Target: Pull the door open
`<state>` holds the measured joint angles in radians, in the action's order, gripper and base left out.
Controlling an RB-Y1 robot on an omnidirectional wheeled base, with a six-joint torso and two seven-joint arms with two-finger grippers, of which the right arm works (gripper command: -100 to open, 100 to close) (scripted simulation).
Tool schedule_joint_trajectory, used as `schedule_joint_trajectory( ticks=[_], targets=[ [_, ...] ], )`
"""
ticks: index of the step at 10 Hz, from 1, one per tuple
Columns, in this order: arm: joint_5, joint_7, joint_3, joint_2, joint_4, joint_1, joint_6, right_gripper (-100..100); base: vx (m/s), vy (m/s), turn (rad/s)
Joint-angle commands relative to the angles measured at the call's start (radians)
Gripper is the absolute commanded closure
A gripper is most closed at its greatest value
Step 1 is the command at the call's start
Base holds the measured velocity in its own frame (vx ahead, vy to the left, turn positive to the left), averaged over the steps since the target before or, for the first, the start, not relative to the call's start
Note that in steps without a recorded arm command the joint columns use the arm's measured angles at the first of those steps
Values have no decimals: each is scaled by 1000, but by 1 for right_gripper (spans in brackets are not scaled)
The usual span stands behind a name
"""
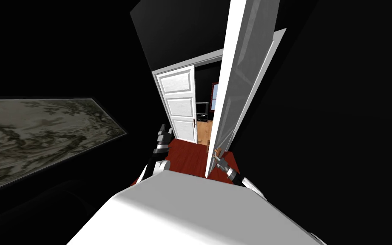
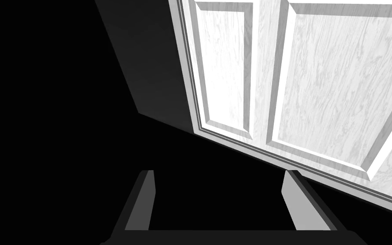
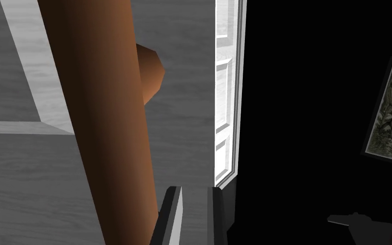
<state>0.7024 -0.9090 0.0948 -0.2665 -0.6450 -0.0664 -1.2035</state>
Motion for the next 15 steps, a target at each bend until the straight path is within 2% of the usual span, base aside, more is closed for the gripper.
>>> schedule_joint_trajectory(
  ticks=[1,6,7,8,11,14,15],
  targets=[
    [-1,0,-3,-4,1,2,3,100,-9,15,-32],
    [-1,0,-3,-4,1,2,3,100,2,9,-4],
    [0,-4,-5,-16,7,10,-20,-100,17,72,-198],
    [0,-6,-6,-23,10,15,-35,-100,9,138,-229],
    [2,-16,-12,-60,28,41,-105,-100,5,104,-167],
    [3,-22,-17,-90,43,64,-165,-100,24,15,-62],
    [3,-24,-18,-97,46,69,-176,-100,11,-1,-25]
  ],
)
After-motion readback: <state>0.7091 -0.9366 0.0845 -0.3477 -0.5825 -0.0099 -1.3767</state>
